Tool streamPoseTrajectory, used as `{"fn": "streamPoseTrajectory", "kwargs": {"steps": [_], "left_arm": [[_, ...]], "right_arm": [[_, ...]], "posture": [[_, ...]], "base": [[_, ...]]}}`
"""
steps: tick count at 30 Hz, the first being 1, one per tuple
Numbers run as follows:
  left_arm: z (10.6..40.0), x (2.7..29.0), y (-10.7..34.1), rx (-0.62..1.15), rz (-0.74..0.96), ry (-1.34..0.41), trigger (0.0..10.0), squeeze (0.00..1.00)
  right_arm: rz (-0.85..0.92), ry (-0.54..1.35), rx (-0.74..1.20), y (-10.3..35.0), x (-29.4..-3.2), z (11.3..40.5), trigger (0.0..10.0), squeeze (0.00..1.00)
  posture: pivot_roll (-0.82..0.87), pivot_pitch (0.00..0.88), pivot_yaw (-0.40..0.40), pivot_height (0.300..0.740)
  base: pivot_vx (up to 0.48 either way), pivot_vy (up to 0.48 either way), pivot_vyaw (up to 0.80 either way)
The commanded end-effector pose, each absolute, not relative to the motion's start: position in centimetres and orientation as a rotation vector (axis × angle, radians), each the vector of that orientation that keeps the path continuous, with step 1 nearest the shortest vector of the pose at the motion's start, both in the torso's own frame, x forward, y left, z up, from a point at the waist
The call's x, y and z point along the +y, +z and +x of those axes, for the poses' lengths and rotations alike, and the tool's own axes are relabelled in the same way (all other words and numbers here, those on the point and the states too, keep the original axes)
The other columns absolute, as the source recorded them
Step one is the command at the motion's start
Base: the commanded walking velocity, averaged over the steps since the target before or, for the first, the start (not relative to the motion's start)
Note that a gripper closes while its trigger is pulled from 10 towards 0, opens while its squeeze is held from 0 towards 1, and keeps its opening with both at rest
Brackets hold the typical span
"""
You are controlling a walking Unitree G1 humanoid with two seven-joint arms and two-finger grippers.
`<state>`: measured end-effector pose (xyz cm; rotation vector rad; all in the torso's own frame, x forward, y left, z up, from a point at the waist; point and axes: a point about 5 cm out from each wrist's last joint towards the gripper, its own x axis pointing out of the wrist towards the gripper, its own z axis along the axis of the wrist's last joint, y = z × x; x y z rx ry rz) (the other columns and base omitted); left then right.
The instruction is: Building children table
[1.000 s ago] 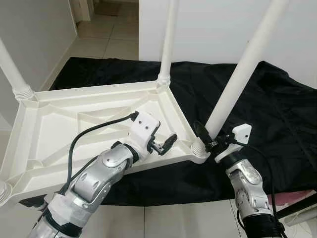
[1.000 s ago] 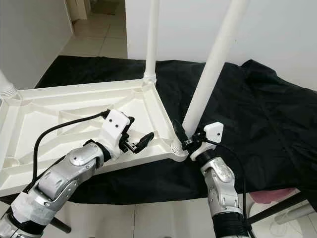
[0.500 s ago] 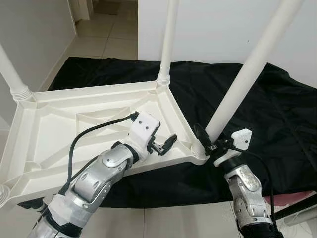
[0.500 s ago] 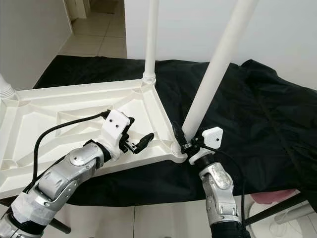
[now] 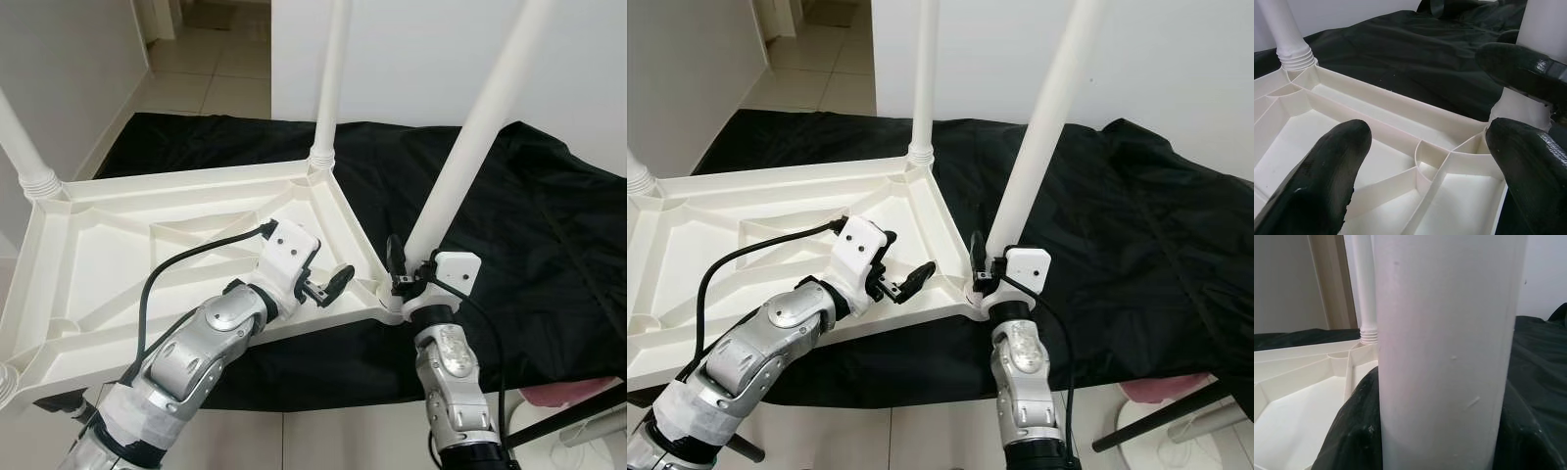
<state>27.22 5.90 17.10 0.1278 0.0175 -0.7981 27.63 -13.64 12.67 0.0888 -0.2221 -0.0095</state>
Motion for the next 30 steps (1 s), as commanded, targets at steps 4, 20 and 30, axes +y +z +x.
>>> {"fn": "streamPoseTrajectory", "kwargs": {"steps": [4,20,30], "left_arm": [[26.7,5.7,17.2,0.026,0.126,-0.902,10.0,0.0],[26.9,5.6,17.3,0.017,0.124,-0.897,10.0,0.0],[26.9,5.6,17.4,0.016,0.126,-0.906,10.0,0.0]], "right_arm": [[0.064,-0.007,-0.062,9.5,-13.3,26.9,10.0,0.0],[-0.028,0.105,-0.133,8.9,-14.0,25.8,10.0,0.0],[0.04,0.15,-0.11,7.4,-14.5,24.8,10.0,0.0]], "posture": [[0.0,0.032,-0.06,0.74],[-0.01,0.011,-0.063,0.74],[-0.01,0.015,-0.052,0.74]], "base": [[0.0,0.0,0.0],[0.0,0.0,0.0],[0.0,0.0,0.0]]}}
